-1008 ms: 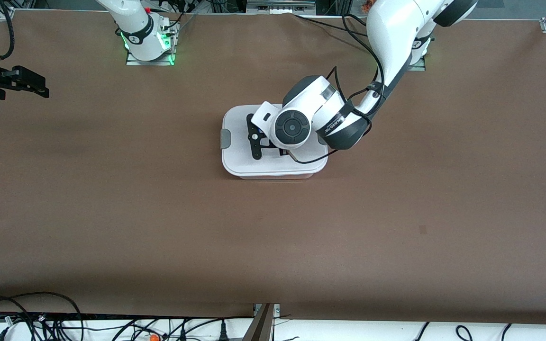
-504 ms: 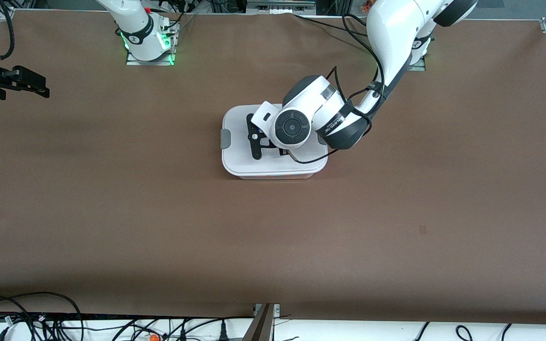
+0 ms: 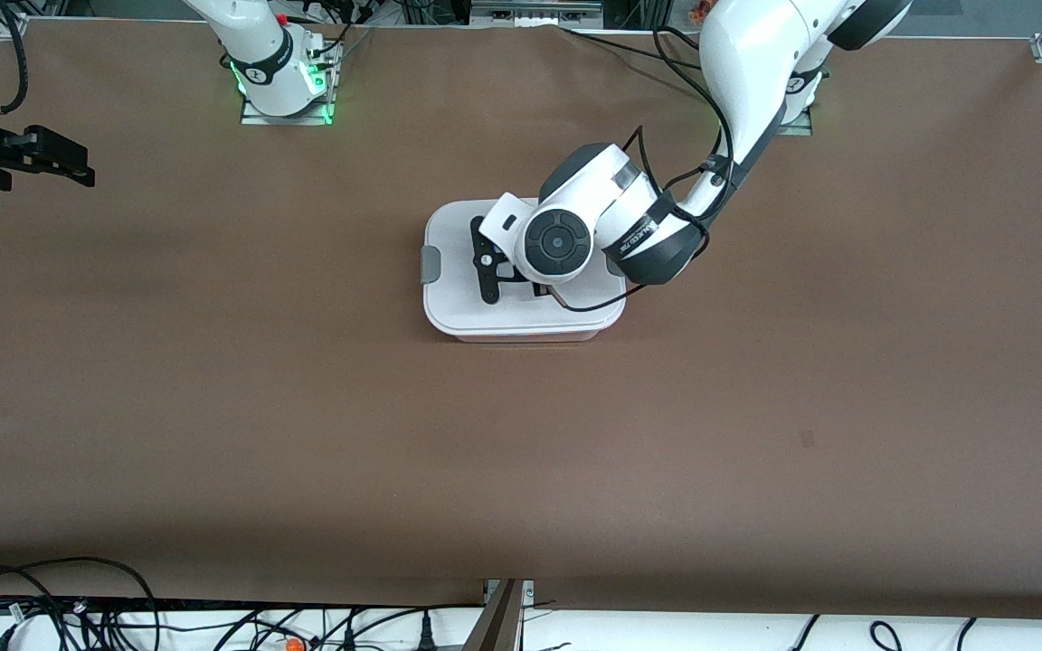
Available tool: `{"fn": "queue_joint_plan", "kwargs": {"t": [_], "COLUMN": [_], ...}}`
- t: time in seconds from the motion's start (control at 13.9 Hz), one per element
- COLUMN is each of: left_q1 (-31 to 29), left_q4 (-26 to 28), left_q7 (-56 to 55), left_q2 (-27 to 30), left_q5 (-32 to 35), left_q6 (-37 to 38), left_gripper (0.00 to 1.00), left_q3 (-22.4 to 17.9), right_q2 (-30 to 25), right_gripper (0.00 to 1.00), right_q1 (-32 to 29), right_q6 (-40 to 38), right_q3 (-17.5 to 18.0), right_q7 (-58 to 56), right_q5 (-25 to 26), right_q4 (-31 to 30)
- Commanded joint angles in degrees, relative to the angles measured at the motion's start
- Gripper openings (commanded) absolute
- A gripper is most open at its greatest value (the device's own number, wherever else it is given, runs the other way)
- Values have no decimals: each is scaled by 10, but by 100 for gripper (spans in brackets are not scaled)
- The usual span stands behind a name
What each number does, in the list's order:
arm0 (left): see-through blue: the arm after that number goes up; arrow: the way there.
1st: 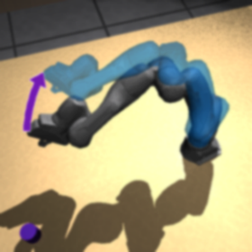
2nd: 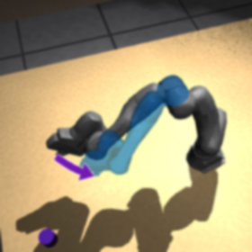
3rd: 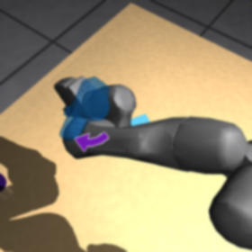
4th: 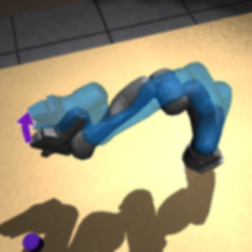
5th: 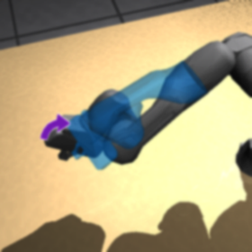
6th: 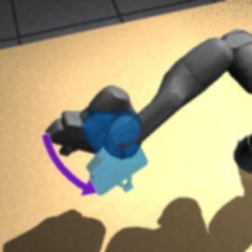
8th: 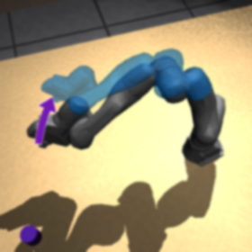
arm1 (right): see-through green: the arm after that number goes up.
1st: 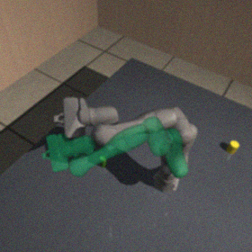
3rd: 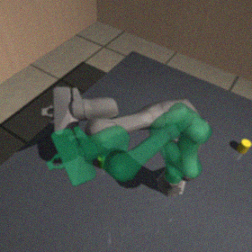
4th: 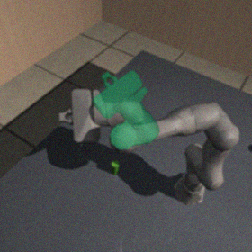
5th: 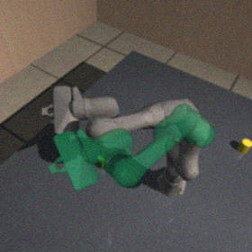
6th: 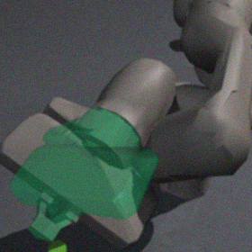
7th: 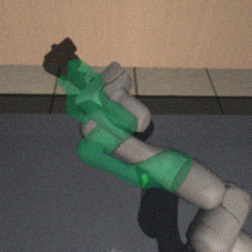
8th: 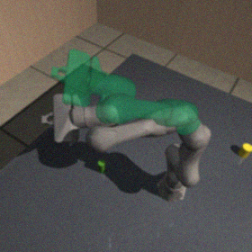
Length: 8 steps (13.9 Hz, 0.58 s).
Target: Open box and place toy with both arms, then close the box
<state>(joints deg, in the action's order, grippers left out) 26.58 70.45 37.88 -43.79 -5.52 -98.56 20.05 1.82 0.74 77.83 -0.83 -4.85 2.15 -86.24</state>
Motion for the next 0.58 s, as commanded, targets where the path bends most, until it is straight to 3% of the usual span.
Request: {"fn": "queue_joint_plan", "kwargs": {"t": [0.0, 0.22, 0.29, 0.36, 0.43, 0.5], "left_q1": [0, 1, 1, 1, -1, -1], "left_q4": [29, 29, 29, 29, 29, 28], "left_q7": [23, 24, 23, 23, 18, 18], "left_q2": [20, 20, 20, 19, 20, 23], "left_q5": [9, 11, 12, 13, 12, 13], "left_q6": [5, 5, 5, 4, 5, 5], "left_gripper": [0, 0, 14, 31, 99, 100], "left_q3": [-2, -2, -2, -2, -2, -2], "right_q2": [-7, -7, -7, -7, -7, -7], "right_gripper": [100, 100, 100, 100, 100, 100], "right_q1": [2, 2, 2, 2, 2, 2], "right_q6": [4, 4, 4, 4, 4, 4], "right_q3": [-3, -3, -3, -3, -3, -3], "right_q7": [-1, -1, -1, -1, -1, -1], "right_q5": [-8, -8, -8, -8, -8, -8], "right_q4": [-5, -5, -5, -5, -5, -5]}}
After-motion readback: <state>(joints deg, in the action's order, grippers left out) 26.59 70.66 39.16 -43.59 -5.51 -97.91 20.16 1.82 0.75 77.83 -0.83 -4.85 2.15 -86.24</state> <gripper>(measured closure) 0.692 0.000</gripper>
